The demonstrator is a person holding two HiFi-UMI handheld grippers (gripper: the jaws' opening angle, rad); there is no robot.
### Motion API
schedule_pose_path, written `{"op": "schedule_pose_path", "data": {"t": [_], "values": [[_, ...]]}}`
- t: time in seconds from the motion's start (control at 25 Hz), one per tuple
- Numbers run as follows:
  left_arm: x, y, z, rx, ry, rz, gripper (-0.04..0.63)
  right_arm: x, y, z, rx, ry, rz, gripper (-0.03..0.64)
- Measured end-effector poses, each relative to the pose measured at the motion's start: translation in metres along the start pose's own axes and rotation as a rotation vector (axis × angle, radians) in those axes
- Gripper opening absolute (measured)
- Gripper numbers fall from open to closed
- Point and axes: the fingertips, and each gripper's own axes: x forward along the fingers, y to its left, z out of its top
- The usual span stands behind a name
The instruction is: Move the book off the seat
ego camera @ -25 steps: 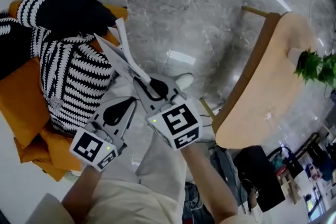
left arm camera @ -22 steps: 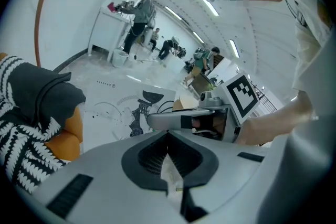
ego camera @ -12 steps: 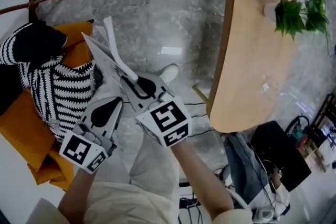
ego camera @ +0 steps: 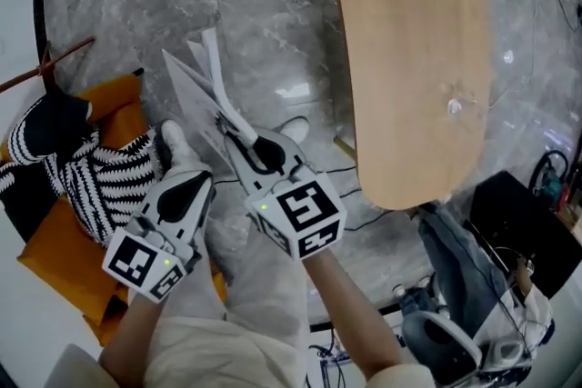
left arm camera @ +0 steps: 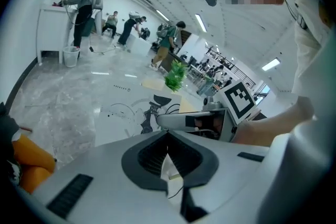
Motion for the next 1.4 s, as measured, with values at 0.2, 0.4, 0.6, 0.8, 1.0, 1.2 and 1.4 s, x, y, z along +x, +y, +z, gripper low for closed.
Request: {"op": "schedule_pose_path", "data": {"t": [0.2, 0.4, 0.6, 0.8, 1.0, 1.2, 1.4], "values": [[0.034, -0.032, -0.003, 0.047, 0.041, -0.041, 0.005, -0.042, -0.04, -0.003, 0.074, -0.092, -0.047, 0.044], [0.063, -0.071, 0.003, 0.095, 0.077, -0.084, 0.005, -0.082, -0.068, -0.017, 0.141, -0.133, -0.079, 0.044], [0.091, -0.101, 0.013, 0.133, 0.091, -0.113, 0.005, -0.118, -0.09, -0.021, 0.194, -0.178, -0.096, 0.044], [0.118, -0.134, 0.009, 0.162, 0.132, -0.151, 0.005, -0.15, -0.112, -0.022, 0.22, -0.234, -0.103, 0.044], [0.143, -0.163, 0.004, 0.191, 0.177, -0.189, 0.005, -0.177, -0.141, -0.023, 0.261, -0.289, -0.131, 0.044], [0.166, -0.182, 0.002, 0.227, 0.213, -0.232, 0.005, -0.201, -0.169, -0.024, 0.303, -0.342, -0.177, 0.044], [0.179, -0.201, -0.004, 0.266, 0.248, -0.26, 0.005, -0.229, -0.191, -0.029, 0.342, -0.401, -0.221, 0.045]]}}
